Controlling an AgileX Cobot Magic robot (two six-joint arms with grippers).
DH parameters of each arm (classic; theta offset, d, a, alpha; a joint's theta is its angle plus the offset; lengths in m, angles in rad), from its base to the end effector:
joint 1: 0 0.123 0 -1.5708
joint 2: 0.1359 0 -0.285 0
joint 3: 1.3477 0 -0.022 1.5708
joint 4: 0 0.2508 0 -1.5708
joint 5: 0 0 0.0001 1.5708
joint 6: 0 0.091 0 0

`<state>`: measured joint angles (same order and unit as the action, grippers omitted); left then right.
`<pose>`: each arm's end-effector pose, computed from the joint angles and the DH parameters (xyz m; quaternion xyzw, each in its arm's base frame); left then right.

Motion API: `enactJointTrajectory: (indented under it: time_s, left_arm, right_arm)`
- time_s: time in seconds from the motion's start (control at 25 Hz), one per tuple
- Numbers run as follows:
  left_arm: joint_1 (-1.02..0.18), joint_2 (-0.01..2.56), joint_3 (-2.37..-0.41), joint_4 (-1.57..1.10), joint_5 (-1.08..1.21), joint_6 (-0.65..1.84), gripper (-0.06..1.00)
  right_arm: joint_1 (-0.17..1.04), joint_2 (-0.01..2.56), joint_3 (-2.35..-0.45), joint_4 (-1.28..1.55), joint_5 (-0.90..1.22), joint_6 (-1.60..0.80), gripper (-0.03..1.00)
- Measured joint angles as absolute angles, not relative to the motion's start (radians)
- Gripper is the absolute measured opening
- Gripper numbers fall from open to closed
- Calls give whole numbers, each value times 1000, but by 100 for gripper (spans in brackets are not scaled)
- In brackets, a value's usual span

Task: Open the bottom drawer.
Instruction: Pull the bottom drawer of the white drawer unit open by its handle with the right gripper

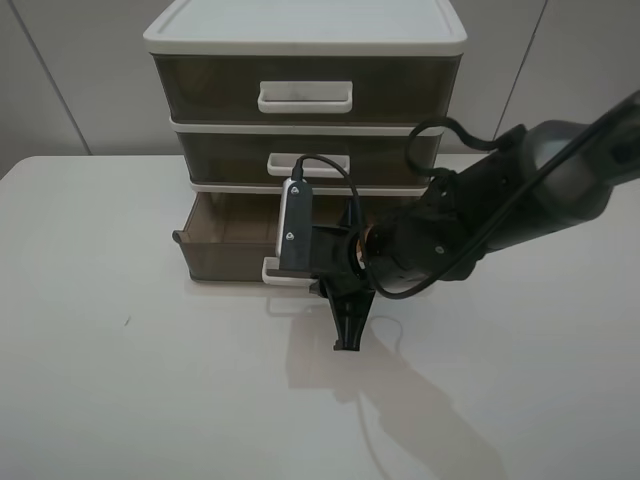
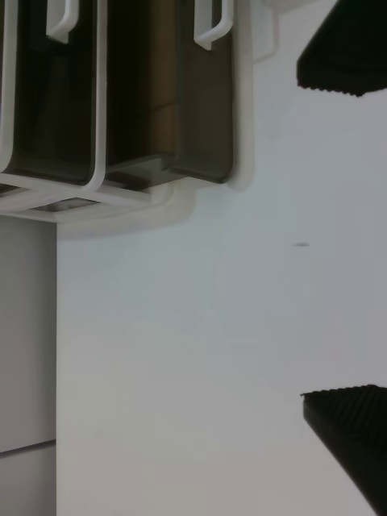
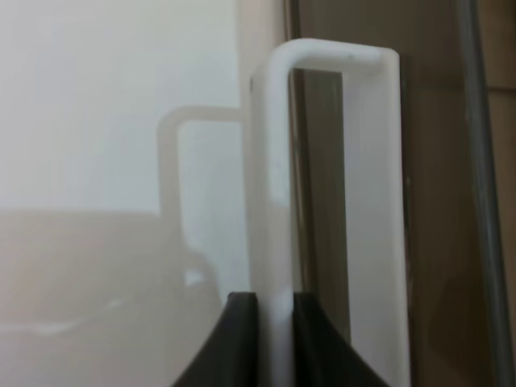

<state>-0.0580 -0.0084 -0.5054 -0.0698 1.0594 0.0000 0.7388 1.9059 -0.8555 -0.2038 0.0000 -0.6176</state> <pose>-0.0071 -0.0051 0.2790 0.0262 0.8484 -0.0501 0.5264 0.2532 0.2306 0.1088 -0.6711 0.6783 -0.0124 0.2989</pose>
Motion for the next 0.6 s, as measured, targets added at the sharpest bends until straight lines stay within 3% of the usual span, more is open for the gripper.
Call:
enactJointTrajectory:
  time_s: [0.6]
  left_arm:
    - [-58,-8,-505,-70,1059,0,74]
  right_arm:
    - [816,1895,-855,-118,87,-614,8]
